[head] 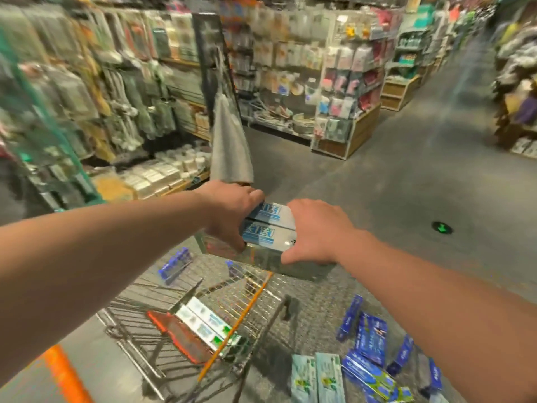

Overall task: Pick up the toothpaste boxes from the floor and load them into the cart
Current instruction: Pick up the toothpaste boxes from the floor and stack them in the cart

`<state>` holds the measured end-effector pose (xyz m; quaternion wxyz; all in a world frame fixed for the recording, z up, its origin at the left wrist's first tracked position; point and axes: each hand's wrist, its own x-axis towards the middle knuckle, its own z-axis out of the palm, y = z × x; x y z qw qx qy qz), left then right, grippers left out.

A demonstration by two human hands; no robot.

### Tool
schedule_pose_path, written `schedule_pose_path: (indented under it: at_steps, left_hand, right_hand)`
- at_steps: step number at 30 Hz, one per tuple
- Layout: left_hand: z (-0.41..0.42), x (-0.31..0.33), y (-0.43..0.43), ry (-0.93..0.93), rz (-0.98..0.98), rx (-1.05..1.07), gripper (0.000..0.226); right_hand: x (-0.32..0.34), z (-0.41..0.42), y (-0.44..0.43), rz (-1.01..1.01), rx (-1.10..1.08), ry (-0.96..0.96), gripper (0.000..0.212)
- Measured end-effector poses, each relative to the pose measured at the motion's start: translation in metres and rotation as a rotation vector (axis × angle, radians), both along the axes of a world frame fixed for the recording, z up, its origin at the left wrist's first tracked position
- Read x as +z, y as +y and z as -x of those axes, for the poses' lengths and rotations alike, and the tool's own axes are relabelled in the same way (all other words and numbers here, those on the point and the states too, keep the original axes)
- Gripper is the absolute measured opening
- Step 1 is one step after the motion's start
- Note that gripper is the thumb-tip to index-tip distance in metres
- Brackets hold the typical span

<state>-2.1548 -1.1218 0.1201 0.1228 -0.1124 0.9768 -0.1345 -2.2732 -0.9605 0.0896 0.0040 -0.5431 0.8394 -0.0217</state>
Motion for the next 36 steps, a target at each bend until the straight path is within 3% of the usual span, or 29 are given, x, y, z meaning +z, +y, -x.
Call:
schedule_pose_path:
  at_steps: [8,16,22,27,36]
  left_hand:
    - [-0.004,-0.056,-0.123,-0.068,-0.042,0.111,0.099]
    - [0.015,-0.165,-0.221,-0.183,-0.119,0.189,0.099]
    - [0.019,-0.258,-0.254,-0.252,-0.121,0.189,0.107]
    - [0.025,-0.333,-0.276,-0.264,-0.237,0.216,0.105]
    - [0.036,-0.451,-0.3,-0.323,-0.329,0.084,0.105]
  right_hand:
    - [-0.058,0.0,-0.132,-0.037,0.047,-0.034,0.088]
    - [-0.172,0.014,-0.233,-0.131,0.045,-0.174,0.099]
    - [-0.256,0.01,-0.263,-0.209,-0.028,-0.261,0.092]
    - [-0.32,0.006,-0.285,-0.307,-0.112,-0.296,0.095]
    - [-0.42,-0.008,-0.313,-0.562,-0.241,-0.313,0.092]
